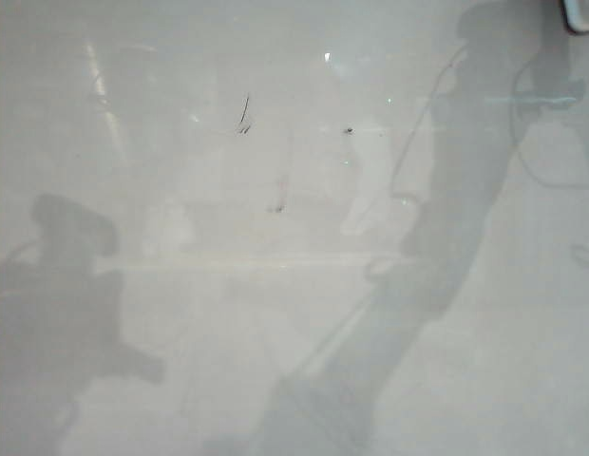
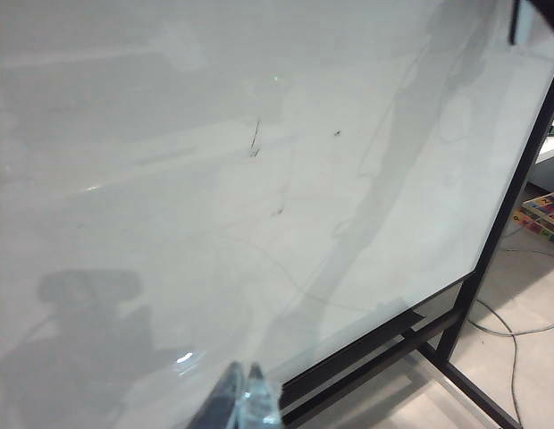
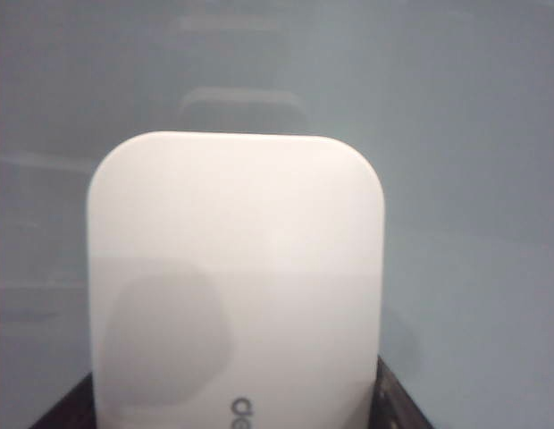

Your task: Grab the whiteboard eraser that is attached to the surface of the whiteboard and use it to clean the writing on the whiteboard.

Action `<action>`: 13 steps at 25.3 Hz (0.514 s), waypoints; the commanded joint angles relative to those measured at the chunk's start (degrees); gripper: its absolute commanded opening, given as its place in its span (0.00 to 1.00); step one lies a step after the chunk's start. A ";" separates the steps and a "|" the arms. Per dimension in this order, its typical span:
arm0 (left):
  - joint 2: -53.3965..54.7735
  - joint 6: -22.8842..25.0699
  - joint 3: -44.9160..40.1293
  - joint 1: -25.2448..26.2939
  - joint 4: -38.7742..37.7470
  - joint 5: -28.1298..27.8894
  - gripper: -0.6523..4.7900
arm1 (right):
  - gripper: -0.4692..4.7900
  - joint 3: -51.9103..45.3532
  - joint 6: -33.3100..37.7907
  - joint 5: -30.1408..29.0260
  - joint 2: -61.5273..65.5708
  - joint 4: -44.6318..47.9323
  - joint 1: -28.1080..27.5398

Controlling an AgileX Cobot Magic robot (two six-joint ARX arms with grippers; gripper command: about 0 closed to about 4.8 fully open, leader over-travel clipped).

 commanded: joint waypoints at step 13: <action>0.13 0.00 0.07 -0.02 0.70 0.20 0.12 | 0.43 0.33 1.01 -0.20 12.17 15.67 0.07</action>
